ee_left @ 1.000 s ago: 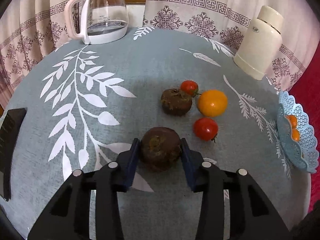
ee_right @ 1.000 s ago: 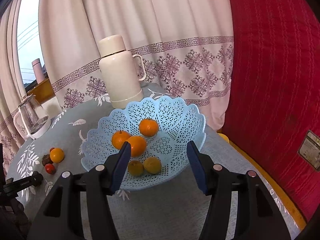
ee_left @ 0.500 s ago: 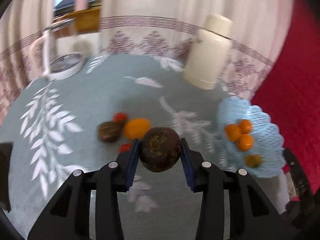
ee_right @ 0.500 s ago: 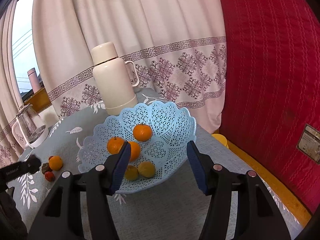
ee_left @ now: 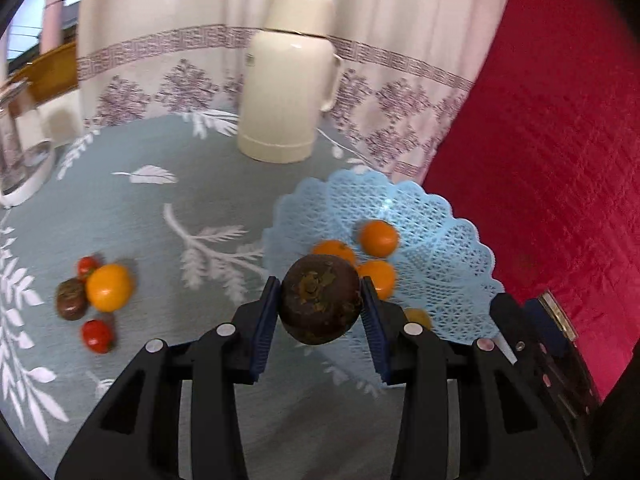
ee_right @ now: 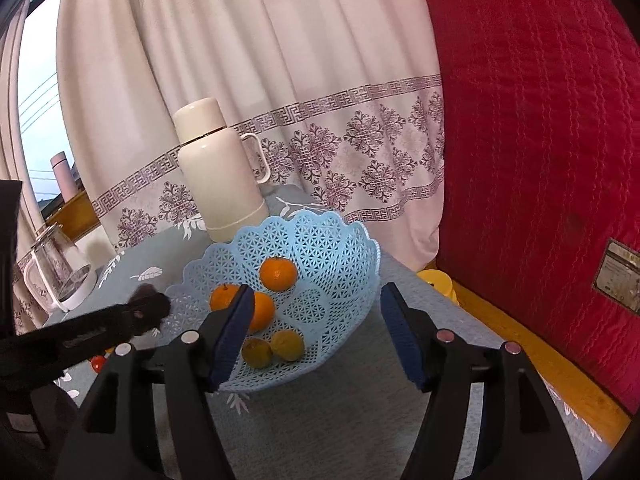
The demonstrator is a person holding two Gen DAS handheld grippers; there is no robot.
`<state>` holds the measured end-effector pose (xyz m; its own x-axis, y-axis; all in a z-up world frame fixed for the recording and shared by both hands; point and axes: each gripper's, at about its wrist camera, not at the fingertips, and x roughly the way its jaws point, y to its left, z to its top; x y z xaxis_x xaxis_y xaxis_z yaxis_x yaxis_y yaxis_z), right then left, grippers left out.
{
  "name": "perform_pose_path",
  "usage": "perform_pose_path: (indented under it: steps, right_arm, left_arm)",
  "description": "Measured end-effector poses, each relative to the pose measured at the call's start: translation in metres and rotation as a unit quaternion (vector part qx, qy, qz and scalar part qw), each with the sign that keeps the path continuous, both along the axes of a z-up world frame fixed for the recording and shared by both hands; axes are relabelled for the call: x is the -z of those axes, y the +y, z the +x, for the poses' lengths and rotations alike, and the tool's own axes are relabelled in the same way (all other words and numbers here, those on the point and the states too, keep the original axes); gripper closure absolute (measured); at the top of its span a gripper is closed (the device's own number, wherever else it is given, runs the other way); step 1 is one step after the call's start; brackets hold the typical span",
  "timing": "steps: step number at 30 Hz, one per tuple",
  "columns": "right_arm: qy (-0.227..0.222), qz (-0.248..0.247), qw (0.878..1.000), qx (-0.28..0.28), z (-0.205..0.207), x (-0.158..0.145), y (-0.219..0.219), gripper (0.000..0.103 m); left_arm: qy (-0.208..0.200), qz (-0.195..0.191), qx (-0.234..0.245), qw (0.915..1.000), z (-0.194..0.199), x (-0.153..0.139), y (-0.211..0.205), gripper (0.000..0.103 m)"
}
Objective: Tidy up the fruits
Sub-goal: 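Carry the dark brown fruit into the basket and open the left tool, then grasp the second dark brown fruit with the left tool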
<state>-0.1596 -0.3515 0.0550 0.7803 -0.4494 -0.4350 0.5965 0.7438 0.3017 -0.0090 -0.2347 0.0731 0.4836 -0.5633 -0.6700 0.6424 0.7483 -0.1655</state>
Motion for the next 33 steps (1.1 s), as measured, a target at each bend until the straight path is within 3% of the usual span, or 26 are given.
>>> perform_pose_path:
  steps: [2,4,6,12,15,19,33]
  right_arm:
    - [0.0,0.002,1.0,0.001,0.0,0.0,-0.001,0.037]
    - [0.0,0.002,1.0,0.001,0.0,0.001,0.0,0.037]
    - [0.0,0.001,1.0,0.001,-0.001,0.001,0.0,0.037]
    - [0.0,0.0,1.0,0.0,-0.001,0.001,0.001,0.037]
    - [0.002,-0.003,1.0,-0.001,0.0,0.001,0.002,0.037]
    - [0.002,-0.007,1.0,-0.002,-0.001,0.001,0.003,0.031]
    - [0.009,-0.019,1.0,-0.011,0.003,0.001,0.009,0.031]
  left_arm:
    - [0.004,0.0,0.002,1.0,0.0,0.003,-0.005,0.059]
    - [0.01,-0.002,0.0,1.0,0.001,0.006,-0.006,0.043]
    - [0.009,-0.007,-0.008,0.9999,0.003,0.006,-0.003,0.036]
    - [0.013,-0.015,-0.028,0.9994,0.01,0.004,0.011,0.027]
    - [0.005,-0.014,-0.04,0.9991,0.012,0.002,0.016,0.018]
    - [-0.008,-0.014,-0.055,0.9984,0.013,-0.001,0.023,0.008]
    - [-0.046,-0.011,-0.139,0.9892,0.035,-0.012,0.082,0.004]
